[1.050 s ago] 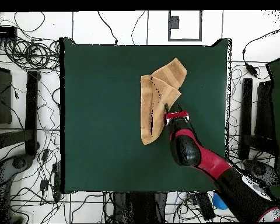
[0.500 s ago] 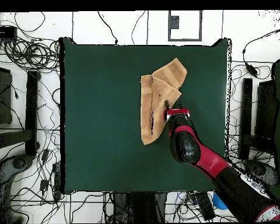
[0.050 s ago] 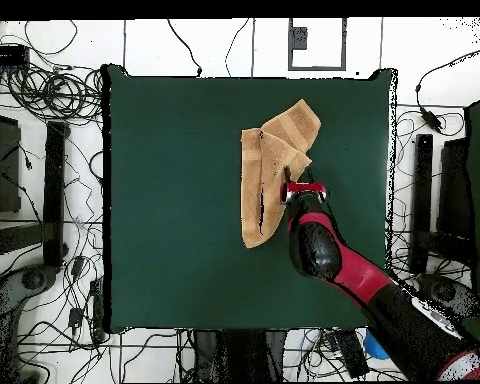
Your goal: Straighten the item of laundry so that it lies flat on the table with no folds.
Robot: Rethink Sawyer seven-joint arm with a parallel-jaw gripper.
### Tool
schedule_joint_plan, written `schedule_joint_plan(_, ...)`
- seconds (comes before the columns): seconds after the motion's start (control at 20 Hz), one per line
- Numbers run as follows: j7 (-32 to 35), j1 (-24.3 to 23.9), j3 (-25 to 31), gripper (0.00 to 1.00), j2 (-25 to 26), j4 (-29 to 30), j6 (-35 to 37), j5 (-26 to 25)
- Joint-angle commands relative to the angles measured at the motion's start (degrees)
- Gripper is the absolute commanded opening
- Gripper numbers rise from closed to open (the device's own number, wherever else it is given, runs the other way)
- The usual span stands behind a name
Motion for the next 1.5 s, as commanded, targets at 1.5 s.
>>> schedule_joint_plan(1.5,16.8,6.8,-3.7,1.0,-9.5,1.8,15.8,1.8)
